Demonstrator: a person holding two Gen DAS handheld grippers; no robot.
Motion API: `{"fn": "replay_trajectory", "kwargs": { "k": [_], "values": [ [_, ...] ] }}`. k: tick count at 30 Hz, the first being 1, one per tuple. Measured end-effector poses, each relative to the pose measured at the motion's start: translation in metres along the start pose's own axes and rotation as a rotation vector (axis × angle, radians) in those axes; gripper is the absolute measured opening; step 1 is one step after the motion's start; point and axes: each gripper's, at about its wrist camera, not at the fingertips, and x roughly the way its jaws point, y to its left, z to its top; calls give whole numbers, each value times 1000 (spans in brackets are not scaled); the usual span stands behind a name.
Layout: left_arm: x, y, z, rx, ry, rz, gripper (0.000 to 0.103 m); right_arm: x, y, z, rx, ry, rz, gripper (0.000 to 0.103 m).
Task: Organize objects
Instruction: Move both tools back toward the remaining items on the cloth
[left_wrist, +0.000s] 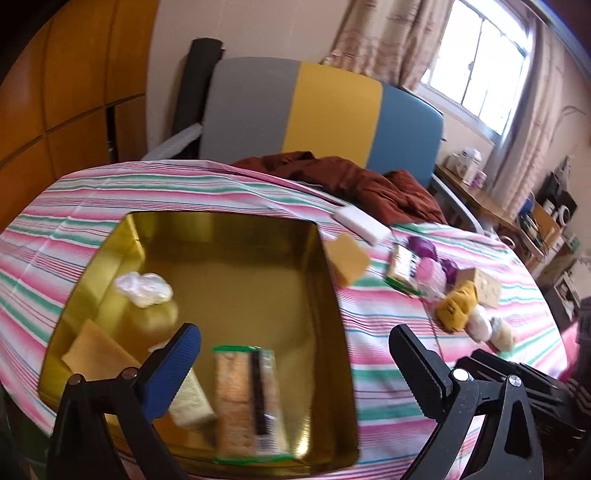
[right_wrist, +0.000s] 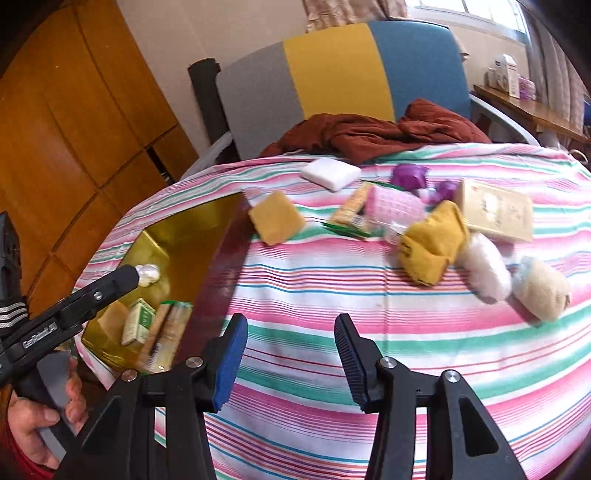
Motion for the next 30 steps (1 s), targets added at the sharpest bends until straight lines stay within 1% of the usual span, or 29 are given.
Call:
{"fn": "replay_trajectory", "kwargs": {
  "k": [3, 7, 10, 12, 16, 21, 25, 27, 30],
  "values": [
    [1, -15, -4, 19, 9, -24, 103, -3, -14, -4, 2, -1, -25, 49],
    [1, -38, -10, 65, 24, -52, 103, -7, -39, -9, 6, 2, -80, 49],
    [3, -56, -17, 111, 39, -66, 103, -12, -66, -11, 31, 5, -124, 49],
    [5, -68, -21, 133, 53, -85, 103, -18, -86, -12, 53, 5, -165, 49],
    [10, -86, -29, 168, 76, -106, 103, -30, -121, -15, 103, -1, -216, 49],
    [20, -107, -38, 216, 113, -107, 103, -41, -146, -16, 122, -26, -268, 49],
    [25, -121, -46, 263, 133, -103, 103, -51, -164, -11, 119, -58, -328, 51],
    [28, -126, -49, 283, 141, -99, 103, -55, -172, -7, 125, -65, -341, 51],
    [33, -134, -53, 296, 153, -100, 103, -56, -173, 3, 133, -87, -300, 51]
  ]
}}
